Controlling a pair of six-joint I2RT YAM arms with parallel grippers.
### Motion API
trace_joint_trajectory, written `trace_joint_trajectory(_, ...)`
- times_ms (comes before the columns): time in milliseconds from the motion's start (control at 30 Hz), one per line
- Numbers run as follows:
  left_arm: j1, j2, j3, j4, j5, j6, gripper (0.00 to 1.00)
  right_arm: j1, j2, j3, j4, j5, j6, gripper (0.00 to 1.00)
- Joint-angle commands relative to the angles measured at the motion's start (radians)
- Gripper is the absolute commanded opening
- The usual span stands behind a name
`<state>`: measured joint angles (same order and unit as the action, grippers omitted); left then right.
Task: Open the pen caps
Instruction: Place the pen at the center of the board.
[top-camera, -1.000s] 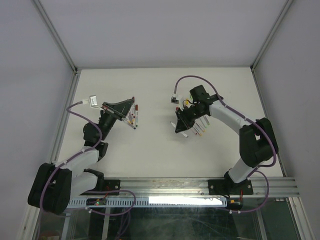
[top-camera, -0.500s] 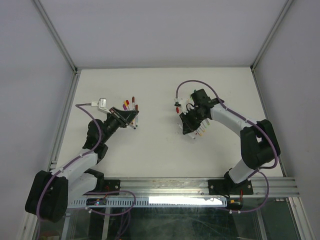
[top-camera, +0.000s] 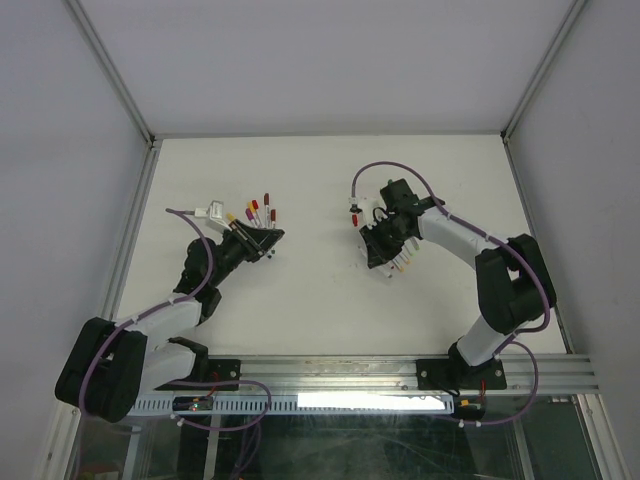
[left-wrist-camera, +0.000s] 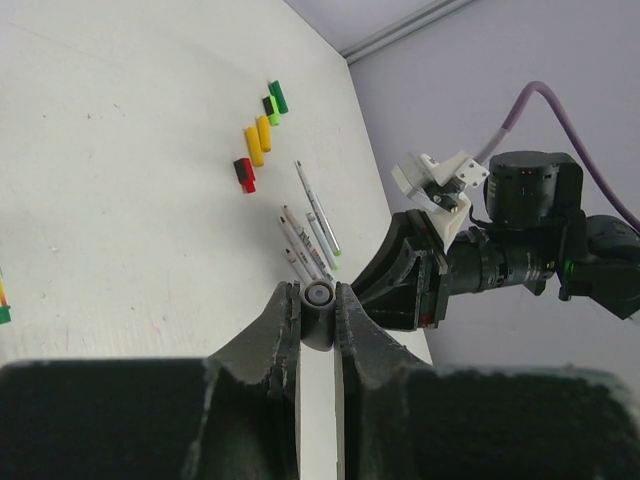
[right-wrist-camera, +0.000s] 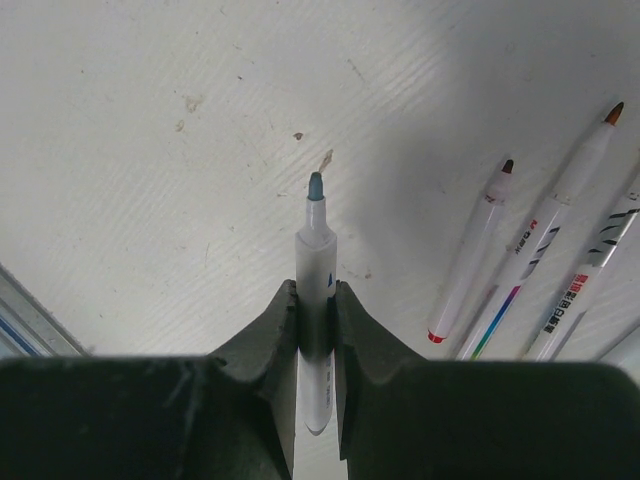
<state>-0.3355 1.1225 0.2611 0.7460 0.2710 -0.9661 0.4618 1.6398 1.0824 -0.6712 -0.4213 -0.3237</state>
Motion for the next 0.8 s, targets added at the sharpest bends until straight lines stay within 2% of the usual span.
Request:
trace_joint_trajectory(0,-0.015,0.003,-0.008,0.082,0.024,-0.016,0.00,-0.002,0.001,0.005,0.037,0.022,0.014,0.05)
trace_joint_trajectory(567,-0.043,0.062,0.001,0.112,0.016,-0.026,0.00,0.001,0.054,0.007,0.059,0.090,0.051,0.08)
trace_joint_trajectory(767,-0.060,0.091,0.013,0.125,0.013,-0.027,0.00,0.019,0.080,0.008,0.096,0.160,0.101,0.11)
